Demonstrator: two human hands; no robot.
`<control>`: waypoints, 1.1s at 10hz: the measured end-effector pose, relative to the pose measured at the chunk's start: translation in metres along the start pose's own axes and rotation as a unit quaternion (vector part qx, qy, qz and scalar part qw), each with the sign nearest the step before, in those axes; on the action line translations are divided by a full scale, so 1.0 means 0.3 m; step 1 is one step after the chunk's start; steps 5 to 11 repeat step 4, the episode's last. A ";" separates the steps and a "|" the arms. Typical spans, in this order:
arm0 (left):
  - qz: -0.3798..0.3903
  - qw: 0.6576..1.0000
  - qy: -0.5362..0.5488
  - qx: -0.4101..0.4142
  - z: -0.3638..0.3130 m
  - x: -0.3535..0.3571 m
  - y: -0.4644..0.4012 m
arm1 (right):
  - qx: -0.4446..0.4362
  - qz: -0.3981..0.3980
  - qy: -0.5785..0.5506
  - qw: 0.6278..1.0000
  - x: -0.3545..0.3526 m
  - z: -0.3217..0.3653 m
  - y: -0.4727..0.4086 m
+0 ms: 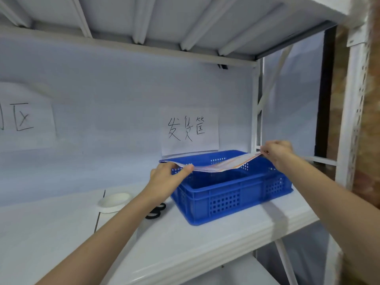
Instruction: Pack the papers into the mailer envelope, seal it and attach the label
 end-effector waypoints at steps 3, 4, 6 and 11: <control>-0.001 1.000 -0.027 0.012 0.010 0.041 -0.007 | -0.075 0.107 0.297 0.946 0.032 -0.058 0.013; -0.016 0.999 -0.001 0.028 0.028 0.002 0.010 | -0.108 0.095 0.443 0.885 0.050 -0.059 0.027; -0.016 0.999 -0.001 0.028 0.028 0.002 0.010 | -0.108 0.095 0.443 0.885 0.050 -0.059 0.027; -0.016 0.999 -0.001 0.028 0.028 0.002 0.010 | -0.108 0.095 0.443 0.885 0.050 -0.059 0.027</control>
Point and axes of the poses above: each hand's wrist, its own y-axis away from the middle knuckle, its own x-axis out of the palm, z = x × y, the point moved 3 cm from there along -y, towards the middle knuckle, and after that the axes turned 1 degree about -z, right-handed, at the moved point
